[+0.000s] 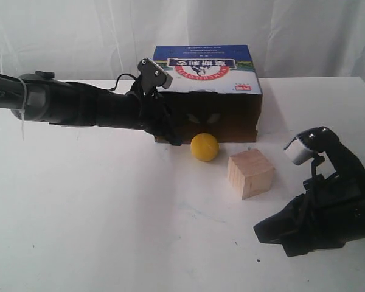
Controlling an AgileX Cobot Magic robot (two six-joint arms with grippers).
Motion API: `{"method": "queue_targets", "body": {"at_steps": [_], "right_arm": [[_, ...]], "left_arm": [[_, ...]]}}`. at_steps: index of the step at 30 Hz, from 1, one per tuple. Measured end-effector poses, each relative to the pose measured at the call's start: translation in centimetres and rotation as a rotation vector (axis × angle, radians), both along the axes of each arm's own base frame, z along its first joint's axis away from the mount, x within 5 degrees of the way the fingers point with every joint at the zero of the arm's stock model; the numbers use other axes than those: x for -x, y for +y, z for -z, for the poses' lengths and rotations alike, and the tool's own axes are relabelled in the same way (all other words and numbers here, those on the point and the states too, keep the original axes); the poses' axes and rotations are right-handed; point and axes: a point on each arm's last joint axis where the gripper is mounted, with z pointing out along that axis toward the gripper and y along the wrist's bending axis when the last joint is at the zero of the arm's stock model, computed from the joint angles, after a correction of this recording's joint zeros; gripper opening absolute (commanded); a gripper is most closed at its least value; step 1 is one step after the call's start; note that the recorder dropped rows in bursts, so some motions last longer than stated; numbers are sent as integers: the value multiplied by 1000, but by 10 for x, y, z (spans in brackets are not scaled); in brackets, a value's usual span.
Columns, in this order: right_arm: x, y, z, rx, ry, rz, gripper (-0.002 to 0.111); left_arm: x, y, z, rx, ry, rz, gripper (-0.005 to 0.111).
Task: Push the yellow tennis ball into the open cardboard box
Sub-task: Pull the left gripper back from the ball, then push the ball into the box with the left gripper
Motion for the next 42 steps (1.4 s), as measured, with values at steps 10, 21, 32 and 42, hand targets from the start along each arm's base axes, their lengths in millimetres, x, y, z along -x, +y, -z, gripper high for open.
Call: {"method": "queue_targets", "body": {"at_steps": [10,21,32,42], "right_arm": [[-1,0,0,4,-2,8,0],[-2,-1,1,14,-15,21,0],[-4,-2,1,22,-22,45,0],[-4,-2,1,22,-22,45,0]], "left_arm": [[42,10,-11,104,63,184,0],[78,9,10,151,166,419,0],[54,-8,44,123,194,387,0],[57,-25,56,-16,169,290,0]]}}
